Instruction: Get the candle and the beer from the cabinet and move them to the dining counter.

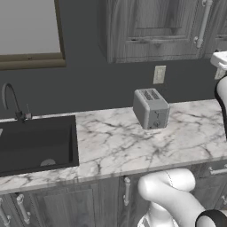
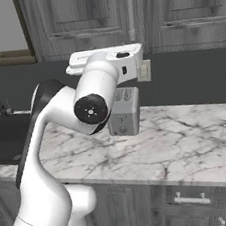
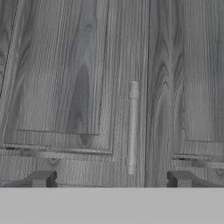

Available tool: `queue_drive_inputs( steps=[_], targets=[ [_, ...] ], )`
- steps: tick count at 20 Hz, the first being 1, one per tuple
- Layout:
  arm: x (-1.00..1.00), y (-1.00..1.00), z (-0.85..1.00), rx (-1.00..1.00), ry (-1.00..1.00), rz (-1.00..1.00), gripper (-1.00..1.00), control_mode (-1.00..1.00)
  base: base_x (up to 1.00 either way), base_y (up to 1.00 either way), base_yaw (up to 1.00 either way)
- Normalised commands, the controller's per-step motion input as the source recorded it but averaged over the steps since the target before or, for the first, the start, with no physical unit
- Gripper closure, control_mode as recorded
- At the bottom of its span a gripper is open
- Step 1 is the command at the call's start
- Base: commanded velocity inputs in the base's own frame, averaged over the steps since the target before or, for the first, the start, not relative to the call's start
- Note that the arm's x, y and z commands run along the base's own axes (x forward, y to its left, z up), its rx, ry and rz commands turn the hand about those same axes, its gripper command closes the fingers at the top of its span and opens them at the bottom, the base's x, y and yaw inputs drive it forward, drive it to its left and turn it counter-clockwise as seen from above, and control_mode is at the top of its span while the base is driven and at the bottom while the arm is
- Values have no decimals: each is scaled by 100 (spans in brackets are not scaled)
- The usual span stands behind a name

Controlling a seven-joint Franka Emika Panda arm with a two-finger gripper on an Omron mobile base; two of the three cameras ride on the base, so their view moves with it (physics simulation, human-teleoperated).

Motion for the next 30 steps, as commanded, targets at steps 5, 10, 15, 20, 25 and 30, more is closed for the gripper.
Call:
queue_drive_inputs(
  steps=[5, 10, 15, 20, 25, 30],
  targets=[
    [22, -18, 0, 0, -6, 0, -100, -100, 0, 0, 0],
    [27, -14, 0, 0, -5, 0, -100, -100, 0, 0, 0],
    [33, -10, 0, 0, -4, 0, -100, -100, 0, 0, 0],
    [47, -3, 0, 0, 0, 0, -100, -100, 0, 0, 0],
    [53, -2, 0, 0, 0, 0, -100, -100, 0, 0, 0],
    [43, -15, 0, 2, 0, 0, -100, -100, 0, 0, 0]
  ],
)
